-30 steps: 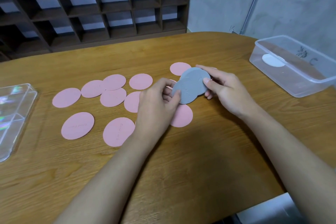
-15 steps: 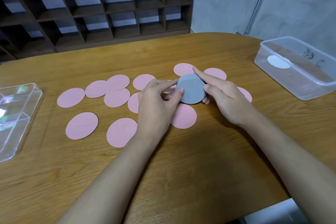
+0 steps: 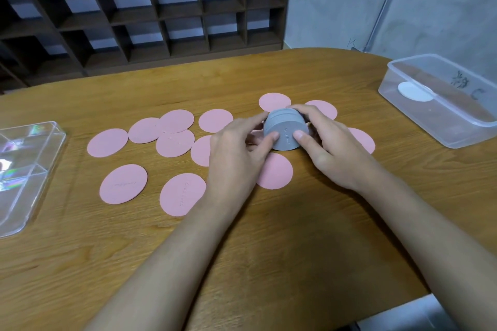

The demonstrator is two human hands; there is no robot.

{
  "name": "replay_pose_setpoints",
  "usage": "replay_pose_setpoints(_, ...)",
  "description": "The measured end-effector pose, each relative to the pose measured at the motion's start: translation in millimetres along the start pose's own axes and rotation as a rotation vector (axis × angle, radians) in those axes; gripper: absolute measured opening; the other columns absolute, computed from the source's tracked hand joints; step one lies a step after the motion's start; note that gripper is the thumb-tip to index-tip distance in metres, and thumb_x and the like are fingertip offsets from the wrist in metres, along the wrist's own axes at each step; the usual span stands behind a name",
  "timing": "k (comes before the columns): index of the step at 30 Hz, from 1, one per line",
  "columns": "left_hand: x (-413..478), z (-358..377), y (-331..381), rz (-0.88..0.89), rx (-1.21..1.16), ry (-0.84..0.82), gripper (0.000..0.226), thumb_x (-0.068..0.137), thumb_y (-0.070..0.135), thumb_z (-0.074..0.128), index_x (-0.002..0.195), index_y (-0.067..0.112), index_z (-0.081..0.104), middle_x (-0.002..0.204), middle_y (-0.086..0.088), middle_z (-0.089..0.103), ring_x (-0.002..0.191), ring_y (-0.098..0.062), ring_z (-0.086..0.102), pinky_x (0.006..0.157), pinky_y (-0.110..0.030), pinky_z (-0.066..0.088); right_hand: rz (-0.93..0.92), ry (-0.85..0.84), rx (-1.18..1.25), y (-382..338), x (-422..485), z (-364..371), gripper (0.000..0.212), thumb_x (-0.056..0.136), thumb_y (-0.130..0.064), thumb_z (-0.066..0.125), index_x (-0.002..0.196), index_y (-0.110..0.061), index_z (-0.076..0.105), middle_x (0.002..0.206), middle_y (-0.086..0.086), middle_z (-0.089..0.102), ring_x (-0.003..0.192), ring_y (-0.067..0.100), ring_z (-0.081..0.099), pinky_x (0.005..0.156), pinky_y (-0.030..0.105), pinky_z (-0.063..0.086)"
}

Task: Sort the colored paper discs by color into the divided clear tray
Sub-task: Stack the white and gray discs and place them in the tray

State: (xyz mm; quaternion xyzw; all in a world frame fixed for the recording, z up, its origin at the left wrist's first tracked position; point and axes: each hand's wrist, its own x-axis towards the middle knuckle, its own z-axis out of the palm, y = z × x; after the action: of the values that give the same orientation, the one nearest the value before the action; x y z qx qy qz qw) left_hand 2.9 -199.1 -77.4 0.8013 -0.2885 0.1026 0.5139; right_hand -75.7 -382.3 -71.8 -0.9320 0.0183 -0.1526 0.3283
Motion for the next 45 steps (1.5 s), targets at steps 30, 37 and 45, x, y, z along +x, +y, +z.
replay_pose_setpoints(30,-50.6,-108.3,-0.6,-0.066,-0.183,-0.182,0.015,0.086,0.016,0.084,0.099,0.018,0.075,0.09,-0.005,0.074,0.075,-0.017,0.066,0.065,-0.023,0.056,0.033,0.012,0.415,-85.2,-41.6,32.9,0.027,0.089,-0.03,0.072,0.115,-0.036,0.068,0.108,0.011,0.068,0.096,0.04,0.062,0.091,0.051,0.056)
replay_pose_setpoints(37,-75.7,-212.7,-24.0,-0.128,-0.15,-0.166,0.016,0.085,0.02,0.086,0.097,0.017,0.076,0.081,0.012,0.071,0.072,-0.008,0.062,0.075,-0.026,0.056,-0.083,-0.085,0.4,-165.1,-25.2,74.0,0.024,0.087,-0.014,0.08,0.107,-0.023,0.07,0.094,-0.003,0.067,0.077,0.012,0.063,0.074,0.027,0.057)
replay_pose_setpoints(45,-109.4,-336.8,-40.7,-0.144,-0.011,-0.058,0.018,0.084,0.015,0.086,0.099,0.012,0.076,0.086,-0.003,0.074,0.079,-0.012,0.066,0.076,-0.021,0.056,-0.248,-0.188,0.343,-262.4,-0.3,134.5,0.02,0.085,-0.026,0.081,0.1,-0.028,0.068,0.087,-0.007,0.067,0.063,0.003,0.049,0.063,0.019,0.043)
